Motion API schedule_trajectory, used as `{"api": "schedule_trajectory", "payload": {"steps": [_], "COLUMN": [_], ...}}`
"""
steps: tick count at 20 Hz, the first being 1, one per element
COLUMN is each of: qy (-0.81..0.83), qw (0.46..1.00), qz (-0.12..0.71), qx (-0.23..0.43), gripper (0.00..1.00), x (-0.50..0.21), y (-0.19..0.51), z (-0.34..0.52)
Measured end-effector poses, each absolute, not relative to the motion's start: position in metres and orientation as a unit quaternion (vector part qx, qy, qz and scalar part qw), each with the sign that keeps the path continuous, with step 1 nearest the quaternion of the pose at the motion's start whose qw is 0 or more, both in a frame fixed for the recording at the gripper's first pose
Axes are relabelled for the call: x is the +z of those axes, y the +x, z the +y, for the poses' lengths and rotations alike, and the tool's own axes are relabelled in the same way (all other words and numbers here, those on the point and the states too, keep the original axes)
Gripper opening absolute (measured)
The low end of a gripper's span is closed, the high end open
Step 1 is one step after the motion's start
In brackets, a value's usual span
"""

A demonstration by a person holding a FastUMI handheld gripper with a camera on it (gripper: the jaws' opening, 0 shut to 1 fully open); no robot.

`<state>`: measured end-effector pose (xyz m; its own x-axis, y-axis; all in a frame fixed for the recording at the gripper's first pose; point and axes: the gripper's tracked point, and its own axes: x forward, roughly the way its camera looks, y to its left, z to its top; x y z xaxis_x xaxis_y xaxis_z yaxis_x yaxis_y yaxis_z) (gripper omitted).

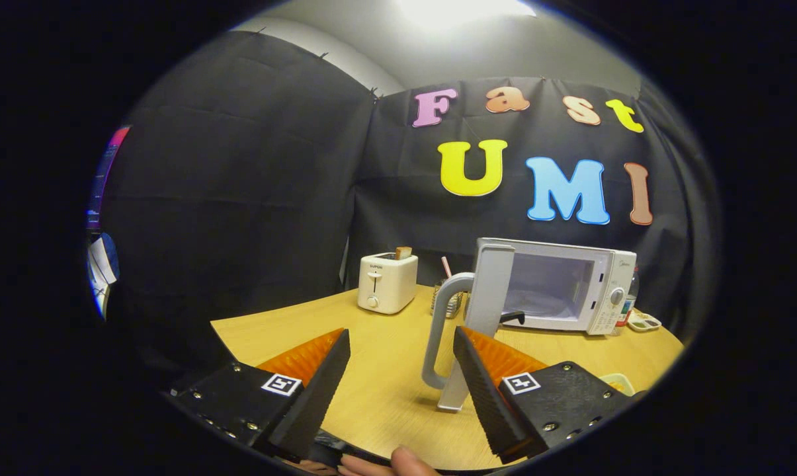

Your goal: Open the microwave, put the food inside, and close the microwave door.

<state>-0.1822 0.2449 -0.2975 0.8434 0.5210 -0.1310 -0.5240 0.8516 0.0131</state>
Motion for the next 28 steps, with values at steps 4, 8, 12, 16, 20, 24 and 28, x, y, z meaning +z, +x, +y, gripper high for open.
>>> {"api": "schedule_trajectory", "payload": {"steps": [4,8,12,16,20,24,28], "qy": [-0.012,-0.022,-0.032,-0.042,-0.034,-0.011,0.011], "qw": [0.961,0.972,0.979,0.978,0.976,0.967,0.960], "qz": [0.057,0.070,0.101,0.139,0.181,0.224,0.254], "qx": [0.271,0.225,0.176,0.147,0.120,0.119,0.119], "gripper": [0.95,0.95,0.95,0.95,0.95,0.95,0.96], "x": [-0.304,-0.331,-0.364,-0.399,-0.429,-0.451,-0.467], "y": [-0.183,-0.168,-0.153,-0.143,-0.127,-0.118,-0.113], "z": [0.189,0.109,0.043,0.002,-0.025,-0.029,-0.025]}}
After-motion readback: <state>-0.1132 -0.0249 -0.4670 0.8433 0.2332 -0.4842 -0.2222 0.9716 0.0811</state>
